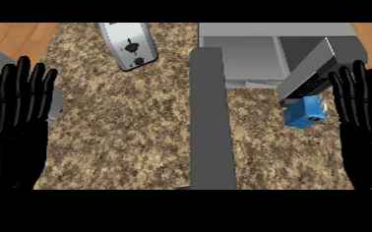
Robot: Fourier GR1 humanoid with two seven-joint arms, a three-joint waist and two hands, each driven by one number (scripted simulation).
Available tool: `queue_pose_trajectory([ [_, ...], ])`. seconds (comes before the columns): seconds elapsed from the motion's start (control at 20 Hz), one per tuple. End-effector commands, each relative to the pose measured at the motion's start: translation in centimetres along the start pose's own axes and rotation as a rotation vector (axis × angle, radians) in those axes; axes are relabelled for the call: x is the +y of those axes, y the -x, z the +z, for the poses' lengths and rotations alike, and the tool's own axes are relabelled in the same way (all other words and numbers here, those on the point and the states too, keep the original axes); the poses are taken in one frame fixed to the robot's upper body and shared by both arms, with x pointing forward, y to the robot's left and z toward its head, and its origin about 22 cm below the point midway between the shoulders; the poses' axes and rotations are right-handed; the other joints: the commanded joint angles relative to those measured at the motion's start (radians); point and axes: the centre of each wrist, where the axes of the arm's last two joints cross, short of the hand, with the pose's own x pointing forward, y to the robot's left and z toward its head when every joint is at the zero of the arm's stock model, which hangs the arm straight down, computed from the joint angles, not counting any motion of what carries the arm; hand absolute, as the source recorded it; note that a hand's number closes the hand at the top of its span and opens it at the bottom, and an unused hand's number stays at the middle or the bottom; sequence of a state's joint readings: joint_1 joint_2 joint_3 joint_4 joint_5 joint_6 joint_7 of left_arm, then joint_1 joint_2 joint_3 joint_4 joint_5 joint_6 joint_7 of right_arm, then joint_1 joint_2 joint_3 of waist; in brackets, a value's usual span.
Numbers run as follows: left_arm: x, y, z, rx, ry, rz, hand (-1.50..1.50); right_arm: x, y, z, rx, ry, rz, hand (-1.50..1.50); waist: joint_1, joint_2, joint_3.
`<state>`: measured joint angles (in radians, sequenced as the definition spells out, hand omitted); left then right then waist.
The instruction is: Pick up the milk, place it into the microwave and close the microwave
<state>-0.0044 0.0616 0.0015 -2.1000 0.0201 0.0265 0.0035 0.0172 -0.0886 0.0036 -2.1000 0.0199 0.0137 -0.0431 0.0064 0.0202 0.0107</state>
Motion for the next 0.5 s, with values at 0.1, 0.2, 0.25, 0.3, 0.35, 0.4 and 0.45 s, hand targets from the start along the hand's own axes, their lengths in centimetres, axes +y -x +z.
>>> queue_pose_trajectory([
  [0.1, -1.5, 0.2, -1.0, -0.012, 0.028, -0.016, -1.5, -5.4, 1.2, -0.8, 0.004, -0.041, -0.049, -1.5, -0.009, -0.019, -0.01],
  [0.2, -2.0, 0.6, -0.4, -0.046, 0.039, -0.041, -1.5, -7.6, -1.5, -0.7, 0.015, -0.083, -0.07, -1.5, -0.014, -0.021, -0.01],
  [0.25, -2.6, 0.9, 0.7, -0.045, 0.061, -0.036, -1.5, -9.8, -0.7, 0.6, 0.004, -0.07, -0.084, -1.5, -0.016, -0.021, -0.01],
  [0.3, -2.4, 2.3, 1.1, 0.123, -0.109, 0.088, -1.5, -7.9, -1.0, -0.3, 0.012, -0.173, -0.124, -1.5, -0.02, -0.02, -0.01],
  [0.35, -2.2, 0.9, 2.4, 0.102, -0.092, 0.098, -1.5, -9.3, -0.6, -0.4, 0.033, -0.175, -0.106, -1.5, -0.004, -0.023, -0.01],
  [0.4, -2.1, 1.9, 2.1, 0.111, -0.102, 0.1, -1.5, -9.7, -1.8, 0.8, 0.033, -0.189, -0.133, -1.5, -0.017, -0.023, -0.011],
  [0.45, -1.6, 1.2, 3.2, 0.125, -0.093, 0.114, -1.5, -10.4, -1.6, 1.4, 0.026, -0.184, -0.127, -1.5, -0.011, -0.023, -0.01],
])
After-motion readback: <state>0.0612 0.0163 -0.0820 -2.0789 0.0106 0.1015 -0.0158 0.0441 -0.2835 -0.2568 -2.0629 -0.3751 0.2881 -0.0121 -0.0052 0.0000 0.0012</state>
